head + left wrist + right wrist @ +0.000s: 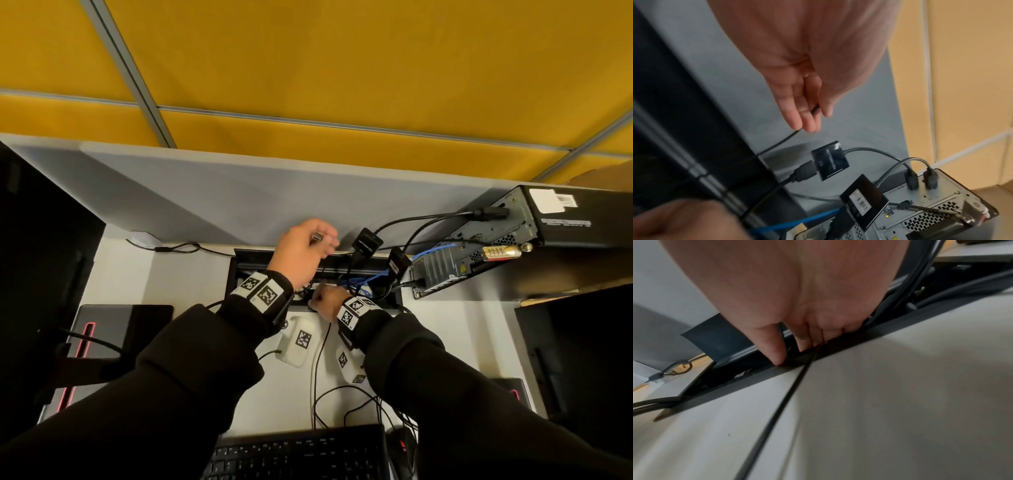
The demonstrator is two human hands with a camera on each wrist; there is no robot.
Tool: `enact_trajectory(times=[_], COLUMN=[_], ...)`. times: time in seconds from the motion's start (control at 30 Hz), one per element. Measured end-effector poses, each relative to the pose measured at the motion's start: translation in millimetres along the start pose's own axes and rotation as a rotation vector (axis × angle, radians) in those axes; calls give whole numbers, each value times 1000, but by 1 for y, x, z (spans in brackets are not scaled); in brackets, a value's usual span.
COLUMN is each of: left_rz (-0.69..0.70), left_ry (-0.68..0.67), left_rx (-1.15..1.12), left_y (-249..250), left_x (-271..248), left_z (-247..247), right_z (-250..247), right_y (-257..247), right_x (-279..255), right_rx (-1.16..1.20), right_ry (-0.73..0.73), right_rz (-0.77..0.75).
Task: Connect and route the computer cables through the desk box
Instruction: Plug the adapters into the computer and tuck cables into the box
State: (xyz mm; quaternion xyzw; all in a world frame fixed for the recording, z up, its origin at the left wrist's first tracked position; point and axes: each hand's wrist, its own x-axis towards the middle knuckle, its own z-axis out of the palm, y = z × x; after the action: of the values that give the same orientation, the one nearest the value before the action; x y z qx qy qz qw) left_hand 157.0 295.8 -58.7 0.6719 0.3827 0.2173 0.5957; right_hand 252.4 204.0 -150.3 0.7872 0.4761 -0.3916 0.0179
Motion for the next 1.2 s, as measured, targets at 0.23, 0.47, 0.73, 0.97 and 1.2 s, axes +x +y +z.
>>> enact_trajectory(times=[0.23,0.47,0.73,0.97,1.2], left_rz=[173,237,302,493,438], left_ry=[-209,-216,-232,-134,-148], left_rx=[341,287,232,598,1074], left_y=[37,46,80,95,109], left_x=[9,-6,-10,-5,3], left_z=[5,27,61,94,132], right_z=[-11,-69,-158,-193,-186], right_y=[8,33,21,59,84], right_x=[-34,-135,-224,-217,-194], right_rx=[267,536,262,177,-93], right_ry=[185,586,1227,1281,1210], right_rz=[12,-196,-351,-81,93])
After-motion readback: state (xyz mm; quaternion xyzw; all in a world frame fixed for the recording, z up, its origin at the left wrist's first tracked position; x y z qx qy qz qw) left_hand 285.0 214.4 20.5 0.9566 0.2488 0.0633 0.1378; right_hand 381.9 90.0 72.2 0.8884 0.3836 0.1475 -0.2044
